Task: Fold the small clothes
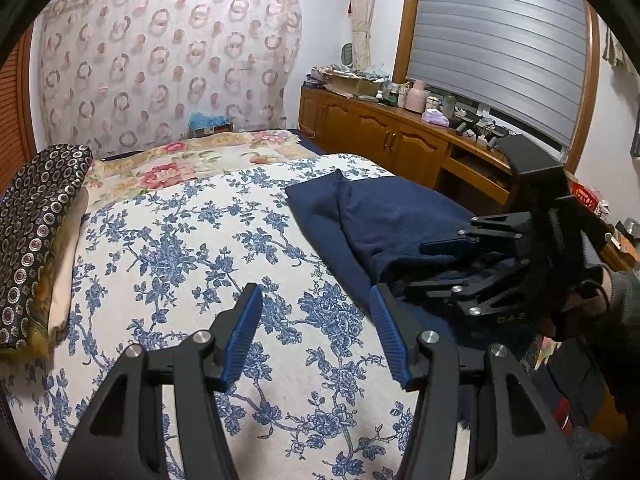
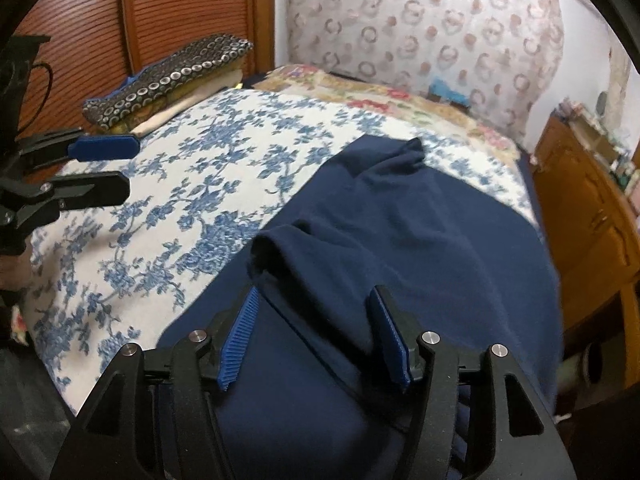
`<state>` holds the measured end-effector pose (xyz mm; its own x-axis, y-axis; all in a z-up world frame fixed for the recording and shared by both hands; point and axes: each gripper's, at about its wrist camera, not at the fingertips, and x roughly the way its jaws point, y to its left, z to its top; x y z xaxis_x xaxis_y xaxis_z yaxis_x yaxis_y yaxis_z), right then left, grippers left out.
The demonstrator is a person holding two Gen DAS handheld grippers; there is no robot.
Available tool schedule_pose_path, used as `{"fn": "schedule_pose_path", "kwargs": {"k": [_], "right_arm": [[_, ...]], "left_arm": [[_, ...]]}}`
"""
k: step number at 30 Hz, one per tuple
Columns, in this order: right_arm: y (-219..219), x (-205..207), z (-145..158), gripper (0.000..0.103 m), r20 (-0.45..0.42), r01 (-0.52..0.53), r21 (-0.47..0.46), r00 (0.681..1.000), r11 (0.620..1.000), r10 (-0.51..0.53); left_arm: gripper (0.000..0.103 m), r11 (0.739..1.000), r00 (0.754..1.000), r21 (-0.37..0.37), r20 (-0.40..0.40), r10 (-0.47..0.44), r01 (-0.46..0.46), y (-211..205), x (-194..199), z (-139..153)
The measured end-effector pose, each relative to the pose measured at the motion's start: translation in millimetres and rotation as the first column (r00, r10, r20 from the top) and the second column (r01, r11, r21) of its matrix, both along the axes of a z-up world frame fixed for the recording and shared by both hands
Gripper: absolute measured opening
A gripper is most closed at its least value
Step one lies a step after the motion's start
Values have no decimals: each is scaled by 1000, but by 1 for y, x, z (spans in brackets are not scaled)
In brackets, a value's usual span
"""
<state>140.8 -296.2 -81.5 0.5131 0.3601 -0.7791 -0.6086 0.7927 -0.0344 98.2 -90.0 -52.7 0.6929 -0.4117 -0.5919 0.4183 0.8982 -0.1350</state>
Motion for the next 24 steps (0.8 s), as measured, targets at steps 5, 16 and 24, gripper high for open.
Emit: {"fn": "schedule_pose_path", "kwargs": {"k": [5,16,24], "right_arm": [[2,8,-12,60,-21,10,-10,1000,1000,-10],[8,5,-12,32,-1,-39,-37,999,999,39],[-14,14,22,6,71,1,23,997,1000,-2]], "left_arm": [[55,1000,1000,3,-2,0,0,-1,-1,-2],[55,1000,1000,6,-12,-5,5,-2,2,-5],[55,1000,999,10,-31,-17,17,-2,21,-6]]}}
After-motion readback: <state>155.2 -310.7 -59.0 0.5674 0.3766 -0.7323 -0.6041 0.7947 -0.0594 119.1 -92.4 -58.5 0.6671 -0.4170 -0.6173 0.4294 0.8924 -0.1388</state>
